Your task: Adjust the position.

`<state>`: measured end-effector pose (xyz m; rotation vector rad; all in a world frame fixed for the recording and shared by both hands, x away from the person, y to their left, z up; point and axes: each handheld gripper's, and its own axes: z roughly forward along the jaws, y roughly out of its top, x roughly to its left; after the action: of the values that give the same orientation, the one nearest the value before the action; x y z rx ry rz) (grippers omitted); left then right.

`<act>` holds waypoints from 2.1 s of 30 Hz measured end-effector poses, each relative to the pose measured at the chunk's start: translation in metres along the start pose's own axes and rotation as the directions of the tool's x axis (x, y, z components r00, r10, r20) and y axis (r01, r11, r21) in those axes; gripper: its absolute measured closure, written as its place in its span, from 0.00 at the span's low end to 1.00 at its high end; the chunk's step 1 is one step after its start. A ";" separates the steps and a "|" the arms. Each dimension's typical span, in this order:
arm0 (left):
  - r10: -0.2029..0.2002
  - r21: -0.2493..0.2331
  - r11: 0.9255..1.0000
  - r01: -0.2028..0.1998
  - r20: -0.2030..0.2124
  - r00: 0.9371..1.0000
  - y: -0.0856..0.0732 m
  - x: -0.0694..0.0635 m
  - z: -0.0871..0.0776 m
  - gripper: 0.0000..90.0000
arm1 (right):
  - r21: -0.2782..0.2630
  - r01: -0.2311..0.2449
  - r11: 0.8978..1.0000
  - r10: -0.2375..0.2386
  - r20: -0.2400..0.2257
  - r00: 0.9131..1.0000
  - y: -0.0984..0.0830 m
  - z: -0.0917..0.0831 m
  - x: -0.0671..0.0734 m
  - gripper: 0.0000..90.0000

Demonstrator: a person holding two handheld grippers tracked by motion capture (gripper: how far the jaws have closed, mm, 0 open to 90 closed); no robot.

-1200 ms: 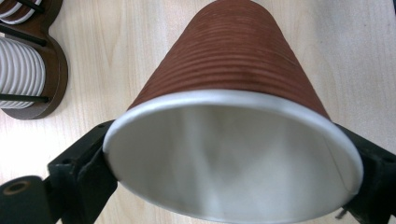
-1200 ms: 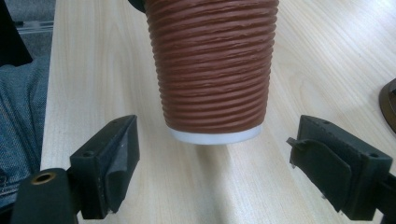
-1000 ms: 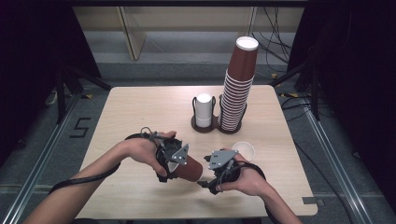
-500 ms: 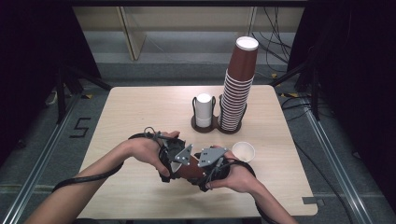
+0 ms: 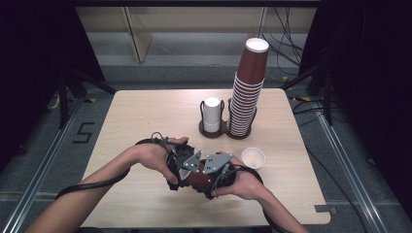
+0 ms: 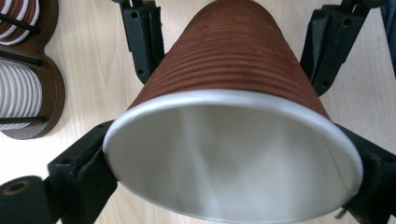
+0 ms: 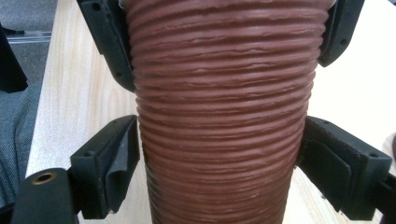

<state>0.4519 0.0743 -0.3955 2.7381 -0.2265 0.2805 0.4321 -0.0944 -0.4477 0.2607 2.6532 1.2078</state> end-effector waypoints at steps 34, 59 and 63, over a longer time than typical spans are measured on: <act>0.014 -0.065 0.998 -0.015 -0.007 1.000 0.002 0.000 -0.005 0.05 | -0.009 0.038 0.999 -0.038 0.008 0.999 -0.006 0.003 0.000 0.22; -0.213 -0.293 0.939 0.181 -0.077 0.974 -0.042 -0.006 -0.010 0.00 | -0.198 -0.104 0.975 0.130 0.123 0.984 -0.043 -0.024 0.004 0.22; -0.251 -0.321 0.923 0.213 -0.080 0.965 -0.048 -0.006 -0.006 0.00 | -0.231 -0.129 0.964 0.161 0.127 0.979 -0.042 -0.030 0.004 0.22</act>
<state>0.4539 0.1210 -0.4081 2.3958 0.0832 0.3119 0.4172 -0.1421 -0.4610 0.4922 2.3857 1.4575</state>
